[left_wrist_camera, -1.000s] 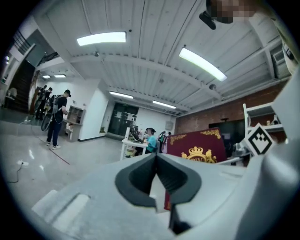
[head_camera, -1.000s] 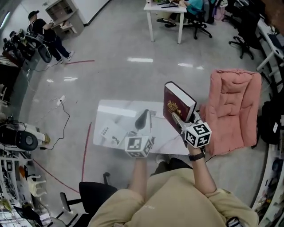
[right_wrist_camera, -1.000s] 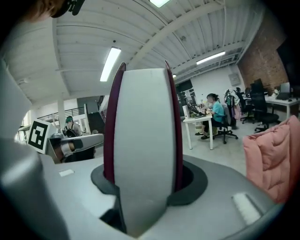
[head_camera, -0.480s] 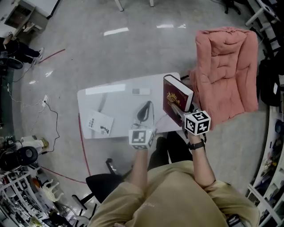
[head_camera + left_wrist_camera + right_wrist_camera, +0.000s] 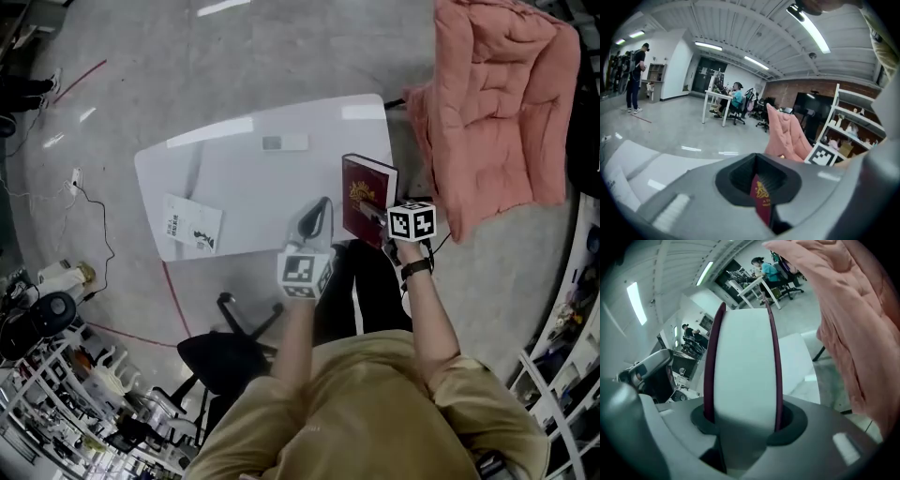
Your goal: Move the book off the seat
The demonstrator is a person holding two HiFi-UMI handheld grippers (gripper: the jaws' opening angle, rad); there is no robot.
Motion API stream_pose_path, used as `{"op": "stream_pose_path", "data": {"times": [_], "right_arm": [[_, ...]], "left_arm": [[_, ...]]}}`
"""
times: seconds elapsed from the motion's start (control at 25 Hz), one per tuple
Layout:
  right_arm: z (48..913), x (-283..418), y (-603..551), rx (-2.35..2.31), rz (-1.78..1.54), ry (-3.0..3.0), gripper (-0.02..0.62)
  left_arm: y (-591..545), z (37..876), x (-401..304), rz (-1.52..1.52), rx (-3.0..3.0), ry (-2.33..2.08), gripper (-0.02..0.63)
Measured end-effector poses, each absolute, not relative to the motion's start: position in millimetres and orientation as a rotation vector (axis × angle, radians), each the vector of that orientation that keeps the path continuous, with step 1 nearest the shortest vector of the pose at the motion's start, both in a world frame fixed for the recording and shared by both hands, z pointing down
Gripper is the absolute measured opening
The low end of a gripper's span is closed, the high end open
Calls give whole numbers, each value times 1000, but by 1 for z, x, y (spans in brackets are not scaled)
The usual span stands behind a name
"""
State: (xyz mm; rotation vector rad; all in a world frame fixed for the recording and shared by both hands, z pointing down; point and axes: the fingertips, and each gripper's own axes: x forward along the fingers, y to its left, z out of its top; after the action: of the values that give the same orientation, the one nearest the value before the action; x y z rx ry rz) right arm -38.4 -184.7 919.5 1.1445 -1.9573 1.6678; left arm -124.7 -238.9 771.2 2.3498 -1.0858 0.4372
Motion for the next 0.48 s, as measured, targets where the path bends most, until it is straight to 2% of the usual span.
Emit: {"op": "stream_pose_path", "data": {"times": [0.48], "right_arm": [[1062,-46,-167,996,1885,-1815,222]], "left_arm": [[-207,881,-130,540,2206,-1058,2]]}}
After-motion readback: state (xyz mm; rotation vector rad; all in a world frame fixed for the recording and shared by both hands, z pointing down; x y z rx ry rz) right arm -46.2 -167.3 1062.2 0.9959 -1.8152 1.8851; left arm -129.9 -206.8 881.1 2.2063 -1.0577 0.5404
